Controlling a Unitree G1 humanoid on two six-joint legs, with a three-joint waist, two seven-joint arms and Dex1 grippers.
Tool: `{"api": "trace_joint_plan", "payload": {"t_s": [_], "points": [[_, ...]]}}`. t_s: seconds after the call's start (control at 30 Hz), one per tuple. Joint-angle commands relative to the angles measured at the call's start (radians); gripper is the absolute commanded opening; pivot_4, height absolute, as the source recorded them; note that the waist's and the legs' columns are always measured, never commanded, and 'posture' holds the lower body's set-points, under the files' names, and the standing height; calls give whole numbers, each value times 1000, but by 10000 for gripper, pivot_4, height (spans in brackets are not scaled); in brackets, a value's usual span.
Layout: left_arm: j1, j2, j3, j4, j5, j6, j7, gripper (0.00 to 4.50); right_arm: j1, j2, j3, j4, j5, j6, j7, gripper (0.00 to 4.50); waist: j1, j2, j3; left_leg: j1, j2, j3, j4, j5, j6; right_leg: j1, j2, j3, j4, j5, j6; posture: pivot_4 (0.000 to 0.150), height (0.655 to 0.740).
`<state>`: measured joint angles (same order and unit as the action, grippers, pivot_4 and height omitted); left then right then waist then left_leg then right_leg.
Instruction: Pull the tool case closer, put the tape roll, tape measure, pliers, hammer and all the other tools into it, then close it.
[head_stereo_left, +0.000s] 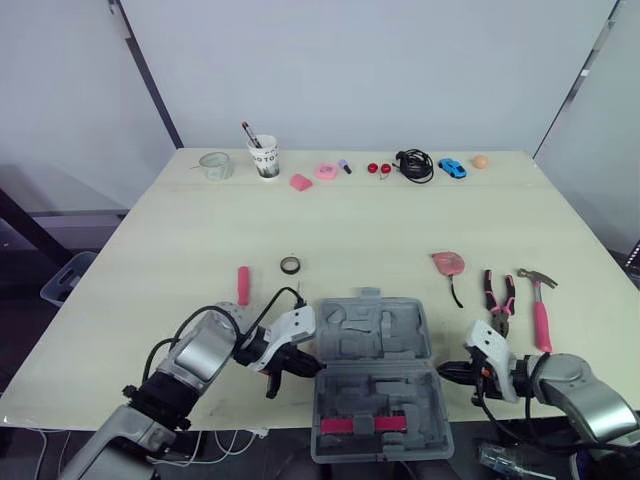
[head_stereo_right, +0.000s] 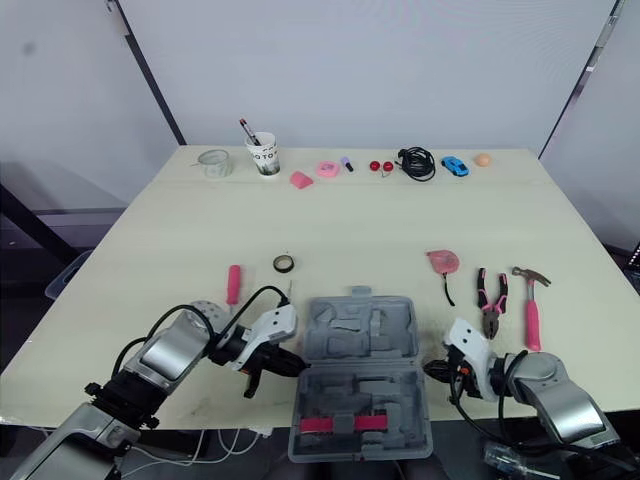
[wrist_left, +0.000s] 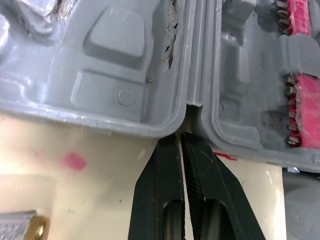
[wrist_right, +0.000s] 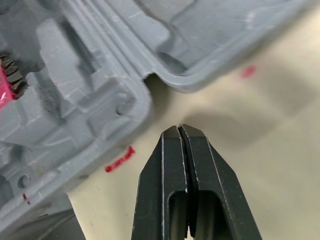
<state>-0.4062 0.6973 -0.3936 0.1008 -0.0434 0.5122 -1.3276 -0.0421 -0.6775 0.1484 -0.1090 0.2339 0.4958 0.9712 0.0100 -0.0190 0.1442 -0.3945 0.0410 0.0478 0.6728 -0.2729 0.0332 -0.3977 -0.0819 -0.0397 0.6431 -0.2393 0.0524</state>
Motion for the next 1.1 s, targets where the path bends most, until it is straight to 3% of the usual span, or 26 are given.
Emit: {"api": "trace_joint_plan", "payload": {"t_s": [0.03, 0.27, 0.47, 0.6, 0.73, 1.0, 1.03, 1.1], "points": [[29, 29, -4, 30, 18, 12, 20, 1817, 13, -11, -37, -27, 20, -13, -1, 0, 0, 0, 0, 0, 0, 0, 0, 0, 0, 0, 0, 0, 0, 0, 0, 1500, 7400], [53, 45, 82, -43, -55, 47, 43, 1817, 53, 1, -105, -31, 19, -115, -51, 0, 1, 0, 0, 0, 0, 0, 0, 0, 0, 0, 0, 0, 0, 0, 0, 1500, 7400], [108, 85, 225, -160, -188, 127, 56, 1817, 127, 24, -207, -59, 73, -212, -64, 0, 5, 0, 1, -1, 0, 0, 0, 0, 0, 0, 0, 0, 0, 0, 0, 1500, 7400], [179, 112, 321, -213, -237, 66, 72, 1817, 160, 45, -272, -76, 125, -240, -68, 0, 3, 0, 1, -1, 0, 0, 0, 0, 0, 0, 0, 1, -1, 0, 0, 1500, 7400], [264, 15, 518, -236, -334, -110, 154, 1817, 205, 65, -375, -103, 187, -247, -99, 0, 5, 0, 1, -1, 0, 0, 0, 0, 0, 0, -1, 1, -1, 0, 0, 1500, 7400], [511, -53, 773, -250, -437, -188, 260, 1817, 326, 115, -496, -108, 210, -361, -119, 0, 3, 1, 1, 0, 1, 1, -1, 0, 0, 0, -1, 2, -1, 0, 0, 1500, 7400], [551, -53, 800, -246, -434, -206, 266, 0, 346, 125, -515, -94, 216, -383, -118, 5125, 3, 0, 1, 0, 1, 1, -1, 0, 0, 0, -1, 2, -1, 0, 0, 1500, 7400], [621, -59, 846, -232, -424, -233, 292, 5043, 380, 141, -547, -60, 219, -434, -114, 13178, 3, 0, 1, 0, 1, 1, -1, 0, 0, 0, -1, 2, -2, 0, 0, 1500, 7400]]}}
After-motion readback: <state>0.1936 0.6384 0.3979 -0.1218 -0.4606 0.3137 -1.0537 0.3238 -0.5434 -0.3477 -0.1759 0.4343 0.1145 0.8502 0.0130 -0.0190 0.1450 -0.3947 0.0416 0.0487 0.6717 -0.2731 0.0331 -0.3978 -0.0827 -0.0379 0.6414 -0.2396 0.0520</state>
